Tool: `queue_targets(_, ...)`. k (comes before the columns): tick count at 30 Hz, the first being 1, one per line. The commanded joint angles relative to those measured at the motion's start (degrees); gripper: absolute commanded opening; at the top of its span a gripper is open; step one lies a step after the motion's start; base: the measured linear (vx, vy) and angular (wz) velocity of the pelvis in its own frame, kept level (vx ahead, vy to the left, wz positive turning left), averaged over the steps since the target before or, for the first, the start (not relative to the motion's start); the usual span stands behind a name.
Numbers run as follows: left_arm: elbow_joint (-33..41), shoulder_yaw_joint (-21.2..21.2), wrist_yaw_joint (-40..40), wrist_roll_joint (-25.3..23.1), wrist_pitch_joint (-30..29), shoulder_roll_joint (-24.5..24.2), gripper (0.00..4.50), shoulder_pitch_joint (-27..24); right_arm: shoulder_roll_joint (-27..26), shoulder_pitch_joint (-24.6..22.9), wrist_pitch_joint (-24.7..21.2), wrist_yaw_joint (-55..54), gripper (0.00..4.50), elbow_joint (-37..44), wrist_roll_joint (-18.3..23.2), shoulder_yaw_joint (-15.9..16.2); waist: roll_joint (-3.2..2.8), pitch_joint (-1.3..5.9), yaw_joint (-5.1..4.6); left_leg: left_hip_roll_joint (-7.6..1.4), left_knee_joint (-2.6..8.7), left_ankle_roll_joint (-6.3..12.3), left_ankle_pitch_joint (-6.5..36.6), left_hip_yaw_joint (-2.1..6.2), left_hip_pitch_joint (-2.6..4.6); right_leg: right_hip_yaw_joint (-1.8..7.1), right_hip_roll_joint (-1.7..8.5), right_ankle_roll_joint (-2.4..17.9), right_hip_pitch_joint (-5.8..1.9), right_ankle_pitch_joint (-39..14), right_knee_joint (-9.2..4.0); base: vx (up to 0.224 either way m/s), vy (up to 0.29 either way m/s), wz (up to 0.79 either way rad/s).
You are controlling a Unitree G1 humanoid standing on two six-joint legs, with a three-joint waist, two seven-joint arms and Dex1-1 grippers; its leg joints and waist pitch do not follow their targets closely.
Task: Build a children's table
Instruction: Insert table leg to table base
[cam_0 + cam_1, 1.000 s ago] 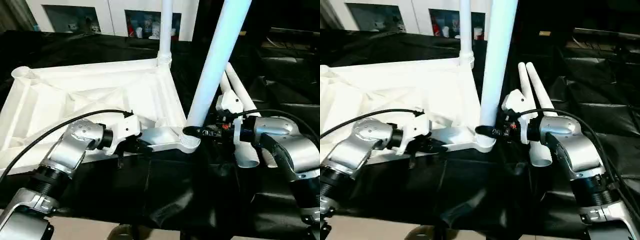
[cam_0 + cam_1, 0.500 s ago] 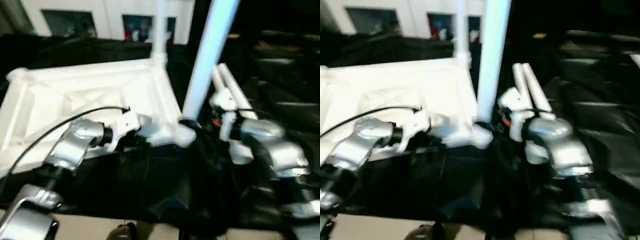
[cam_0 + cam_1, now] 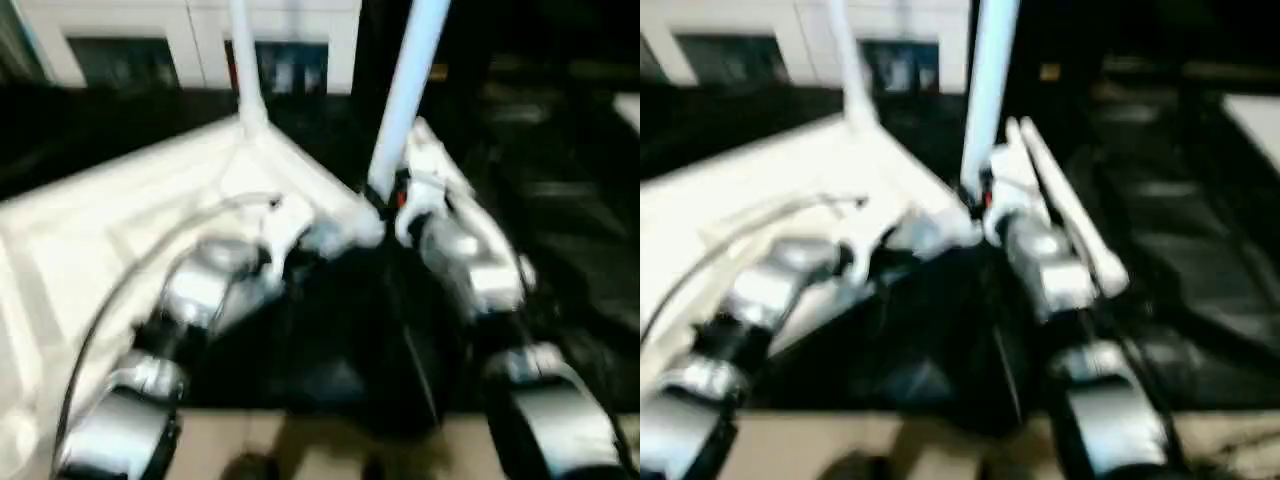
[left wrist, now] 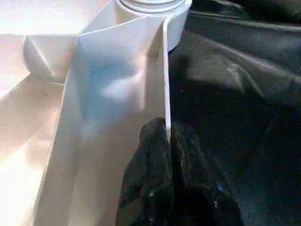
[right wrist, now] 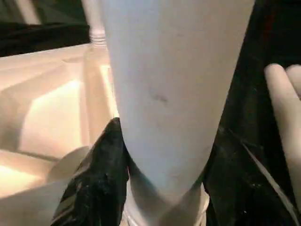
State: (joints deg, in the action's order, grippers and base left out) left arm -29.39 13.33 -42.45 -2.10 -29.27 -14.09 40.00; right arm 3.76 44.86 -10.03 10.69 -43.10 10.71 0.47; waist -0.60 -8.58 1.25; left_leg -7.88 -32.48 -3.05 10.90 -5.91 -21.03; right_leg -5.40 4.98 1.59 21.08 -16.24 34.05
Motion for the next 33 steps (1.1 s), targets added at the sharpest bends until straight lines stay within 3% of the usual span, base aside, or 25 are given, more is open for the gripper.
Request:
queue_targets(1,-0.96,-0.88,1.86,-0.01,-1.5,0.54,0.0,-0.31,-0.61,-4.35,-4.08,-3.27,1.86,-10.29,-1.39,-0.6,-0.96,1.29,-0.39,-4.28,6.73,-4.94,41.76,2.36,1.16,2.43,4.74,4.63,-0.92,-28.34,-6.06,0.0,0.0,0.0)
queue_targets(3,-0.74,-1.01,2.33,0.07,-2.05,0.59,0.0,-0.34,-0.99,-3.8,-3.6,-3.61,1.86,-11.24,-1.6,-0.71,-0.99,1.7,-0.08,-4.42,6.83,-4.66,40.01,2.22,1.42,2.82,5.25,4.51,-0.95,-28.18,-6.38,0.0,0.0,0.0)
queue_targets(4,-0.19,-1.14,2.51,0.07,-2.65,0.39,0.0,-0.54,-1.3,-3.09,-3.06,-3.79,1.86,-12.35,-1.65,-0.84,-0.37,1.63,0.03,-4.42,6.76,-4.01,36.82,1.97,1.31,3.06,5.66,4.58,-0.69,-28.49,-7.0,0.0,0.0,0.0)
queue_targets(6,0.19,-1.19,2.38,0.05,-2.85,0.09,0.0,-0.76,-1.44,-2.44,-2.55,-3.93,1.86,-13.4,-1.64,-0.99,-0.06,1.68,0.43,-4.5,6.58,-2.82,32.47,1.36,1.5,3.42,6.09,4.47,-0.27,-30.01,-7.58,0.0,0.0,0.0)
queue_targets(8,0.32,-1.1,2.11,0.22,-2.72,-0.1,0.0,-0.81,-1.53,-1.44,-1.71,-4.05,1.86,-15.12,-1.52,-1.41,-0.11,1.63,0.58,-4.77,6.73,-2.3,29.74,1.13,1.36,3.56,6.12,5.27,-0.3,-28.11,-7.45,0.0,0.0,0.0)
queue_targets(10,0.57,-1.03,1.79,0.42,-2.48,-0.16,0.0,-0.85,-1.5,-0.87,-0.88,-3.91,1.86,-15.89,-1.66,-1.41,-0.21,1.63,0.41,-5.03,7.21,-2.77,29.56,1.15,0.84,3.42,5.7,6.06,-0.68,-24.77,-6.82,0.0,0.0,0.0)
queue_targets(14,1.08,-1.01,-0.05,1.38,-0.4,-0.25,0.0,-0.73,-2.02,0.74,4.02,0.66,1.86,-16.15,-1.52,-1.6,-0.21,1.74,0.35,-5.1,7.11,-3.18,31.52,0.75,1.4,3.8,5.77,7.09,-0.13,-22.3,-6.72,0.0,0.0,0.0)
queue_targets(15,1.71,-1.09,-0.7,1.75,0.52,-0.39,0.0,-0.94,-2.13,1.05,4.75,2.03,2.21,-15.37,-0.63,-2.17,-0.12,1.92,0.45,-5.18,7.11,-2.55,29.13,0.66,1.01,3.98,5.84,7.63,-0.5,-20.21,-6.46,0.0,0.0,0.0)
queue_targets(17,2.79,-0.76,-2.19,1.98,2.47,-0.84,0.0,-1.34,-2.17,1.42,5.59,3.7,2.42,-14.41,0.28,-2.71,0.16,2.26,0.48,-5.28,7.02,-1.19,22.48,0.15,0.41,4.25,5.72,9.25,-0.86,-13.5,-5.78,0.0,0.0,0.0)
queue_targets(19,5.21,0.13,-5.39,2.58,4.36,-2.1,0.0,-2.44,-1.68,1.96,6.26,6.7,2.62,-12.17,1.44,-3.15,0.35,2.11,0.57,-5.31,6.8,0.94,19.37,-0.52,0.57,4.4,5.81,10.12,-0.7,-13.66,-5.88,0.0,0.0,0.0)
queue_targets(20,5.97,0.56,-6.75,2.79,5.3,-2.63,0.0,-2.88,-1.39,2.01,6.3,7.84,2.76,-11.27,1.7,-3.09,0.5,2.19,0.77,-5.39,6.46,1.48,19.9,-1.03,1.18,4.7,5.99,10.39,-0.1,-17.36,-6.47,0.0,0.0,0.0)
queue_targets(21,6.06,0.62,-6.91,2.81,5.44,-2.69,0.0,-2.93,-1.36,2.02,6.33,7.99,2.91,-11.21,1.72,-3.08,0.71,2.46,0.87,-5.55,6.32,1.87,18.26,-1.28,0.94,4.93,5.93,10.27,-0.22,-18.07,-6.19,0.0,0.0,0.0)
queue_targets(23,8.28,1.15,-10.19,3.91,7.11,-3.95,0.0,-4.17,-0.11,1.55,5.67,12.07,2.99,-7.81,2.33,-2.52,0.78,2.57,0.78,-5.57,6.29,2.95,13.37,-1.79,0.31,4.87,5.47,11.09,-0.49,-14.42,-5.65,0.0,0.0,0.0)
queue_targets(24,8.56,1.11,-10.58,4.13,7.09,-4.12,0.0,-4.34,0.14,1.39,5.47,12.76,3.1,-7.18,2.39,-2.38,0.6,2.99,0.92,-5.83,6.08,3.64,11.31,-2.33,0.65,4.88,5.19,11.95,-0.23,-11.03,-5.27,0.0,0.0,0.0)
queue_targets(25,9.74,1.13,-12.62,4.92,7.97,-5.14,0.0,-5.17,1.59,0.13,4.39,16.67,3.23,-3.26,2.72,-1.34,0.68,2.85,0.87,-5.74,6.04,4.03,11.51,-2.75,0.78,4.88,4.85,12.37,0.15,-10.2,-5.37,0.051,-0.035,0.11)
queue_targets(26,10.07,1.24,-13.43,5.1,8.82,-5.58,0.0,-5.46,2.09,-0.4,4.23,18.32,3.23,-1.9,2.7,-1.05,0.68,2.82,1.32,-5.71,5.81,4.49,13.72,-3.47,1.36,5.09,4.64,12.31,0.91,-11.25,-5.77,0.051,-0.035,0.11)
queue_targets(27,11.04,0.98,-14.96,5.95,8.76,-6.5,0.0,-6.27,4.2,-2.68,2.26,22.22,3.36,3.14,2.93,0.32,1.26,2.75,1.24,-5.46,5.53,4.73,13.98,-4.03,1.26,5.42,4.33,12.14,1.2,-11.9,-5.68,0.071,-0.048,0.2)
queue_targets(28,11.37,1.04,-15.83,6.19,9.74,-6.88,0.0,-6.59,5.18,-3.73,1.87,23.77,3.46,5.2,3.0,0.96,1.14,3.24,1.68,-5.67,5.12,5.31,10.58,-4.52,1.37,5.57,4.3,12.04,1.09,-8.38,-4.98,0.097,-0.042,0.15)
queue_targets(29,11.74,1.13,-17.2,6.46,11.54,-7.32,0.0,-7.0,6.32,-4.92,1.65,25.68,3.53,7.49,3.09,1.74,1.1,3.63,1.69,-5.64,4.88,6.16,7.13,-4.65,0.98,5.45,4.1,12.57,0.62,-3.88,-4.26,0.097,-0.042,0.15)
queue_targets(30,12.4,0.98,-18.22,6.92,11.58,-7.82,0.0,-7.48,7.99,-6.55,0.58,27.78,3.6,10.62,3.43,2.66,1.24,4.09,1.74,-5.43,4.18,8.58,-0.23,-5.01,0.45,5.13,3.42,13.71,0.27,6.54,-2.8,0.109,-0.02,0.06)
queue_targets(31,12.99,0.84,-19.07,7.33,11.52,-8.28,0.0,-7.88,9.45,-7.99,-0.37,29.61,3.67,13.37,3.81,3.43,1.0,4.25,2.01,-5.46,4.01,9.64,-3.02,-4.99,0.51,5.03,3.14,14.5,0.28,11.07,-2.23,0.106,-0.007,0.07)
queue_targets(32,13.52,0.85,-20.29,7.74,12.39,-8.96,0.0,-8.34,11.36,-9.9,-1.09,32.28,3.81,16.87,4.52,4.3,1.21,4.32,2.21,-5.01,3.19,12.2,-6.3,-5.33,0.67,5.04,2.57,15.02,0.54,18.9,-1.57,0.106,-0.007,0.07)
queue_targets(33,13.93,0.9,-21.23,8.06,13.15,-9.52,0.0,-8.68,12.82,-11.38,-1.61,34.36,3.81,19.59,5.1,4.95,1.6,4.59,2.11,-4.54,2.53,14.36,-9.51,-5.43,0.03,5.26,2.44,15.62,0.2,26.38,-0.57,0.091,-0.003,0.11)
